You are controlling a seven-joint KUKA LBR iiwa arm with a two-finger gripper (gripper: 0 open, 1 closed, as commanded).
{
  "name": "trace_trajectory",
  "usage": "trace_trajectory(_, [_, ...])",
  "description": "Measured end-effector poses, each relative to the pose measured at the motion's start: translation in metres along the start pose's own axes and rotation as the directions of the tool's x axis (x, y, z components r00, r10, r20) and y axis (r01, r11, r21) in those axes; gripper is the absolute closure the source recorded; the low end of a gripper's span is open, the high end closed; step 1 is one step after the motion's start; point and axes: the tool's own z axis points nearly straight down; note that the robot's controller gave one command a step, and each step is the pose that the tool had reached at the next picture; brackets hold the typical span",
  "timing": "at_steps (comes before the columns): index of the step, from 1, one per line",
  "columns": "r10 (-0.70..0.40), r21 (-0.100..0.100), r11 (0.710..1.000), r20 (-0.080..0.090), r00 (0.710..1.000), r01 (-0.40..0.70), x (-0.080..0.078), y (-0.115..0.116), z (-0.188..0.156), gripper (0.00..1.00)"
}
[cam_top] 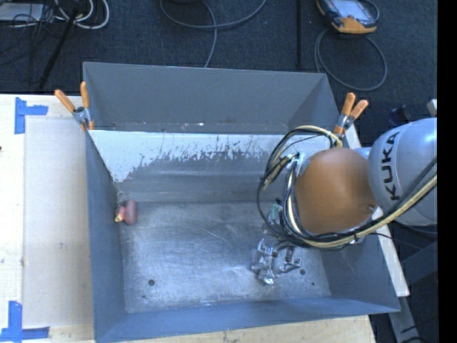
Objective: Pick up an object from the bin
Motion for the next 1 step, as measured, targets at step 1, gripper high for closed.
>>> trace_trajectory(1, [0.003,0.002,1.000,-0.001,1.000,-0.003,-0.0022,-0.0015,-0.1195,1.00])
